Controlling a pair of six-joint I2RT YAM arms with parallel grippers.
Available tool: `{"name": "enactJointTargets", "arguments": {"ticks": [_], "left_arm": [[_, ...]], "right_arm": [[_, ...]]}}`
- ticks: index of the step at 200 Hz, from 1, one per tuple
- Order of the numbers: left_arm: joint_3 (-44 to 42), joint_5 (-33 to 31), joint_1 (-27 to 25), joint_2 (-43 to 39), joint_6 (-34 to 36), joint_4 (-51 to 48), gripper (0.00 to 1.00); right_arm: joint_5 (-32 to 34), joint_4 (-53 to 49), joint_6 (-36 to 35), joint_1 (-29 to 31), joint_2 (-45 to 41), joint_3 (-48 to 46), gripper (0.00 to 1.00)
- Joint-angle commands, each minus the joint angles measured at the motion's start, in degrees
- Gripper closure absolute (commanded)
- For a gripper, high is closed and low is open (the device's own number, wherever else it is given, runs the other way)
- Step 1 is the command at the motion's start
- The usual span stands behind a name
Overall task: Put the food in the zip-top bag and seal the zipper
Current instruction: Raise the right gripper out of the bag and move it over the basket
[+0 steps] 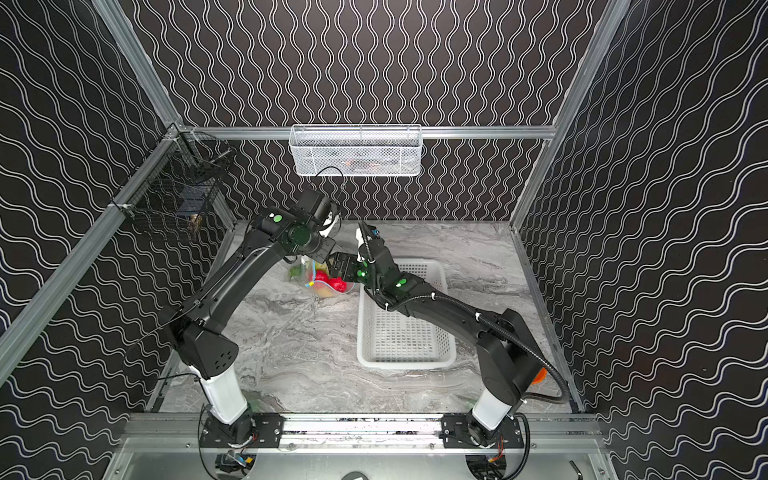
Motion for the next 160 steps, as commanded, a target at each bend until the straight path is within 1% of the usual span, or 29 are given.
{"name": "enactJointTargets", "arguments": {"ticks": [1,35,58,105,141,160], "left_arm": [[-0.53,-0.37,0.00,-0.82,0.33,1.03,1.00],[-0.98,-0.62,0.03,-1.59,0.30,1.27,1.00],[-0.99,-0.11,0.02,-1.50,0.44,1.25,1.00],[-1.02,0.40,0.02,-1.88,0.37,1.25,1.00],[-2.09,0.25,0.06,-2.86,0.93,1.60,1.00],[-2.97,-0.84,0.05,-3.53,1.23,1.99,1.00]], "right_arm": [[3.05,-0.76,-0.91,-0.05,-1.88,-1.27,0.01],[5.89,-4.47,-1.81,-1.17,-3.41,-1.36,0.01],[9.20,-8.55,-1.30,-2.09,-3.91,-0.62,0.01],[9.84,-14.87,-0.44,-4.78,-3.03,1.23,0.01],[10.18,-20.49,-1.23,-5.90,0.27,4.63,0.01],[10.24,-23.60,-1.52,-6.40,2.00,6.56,0.01]]}}
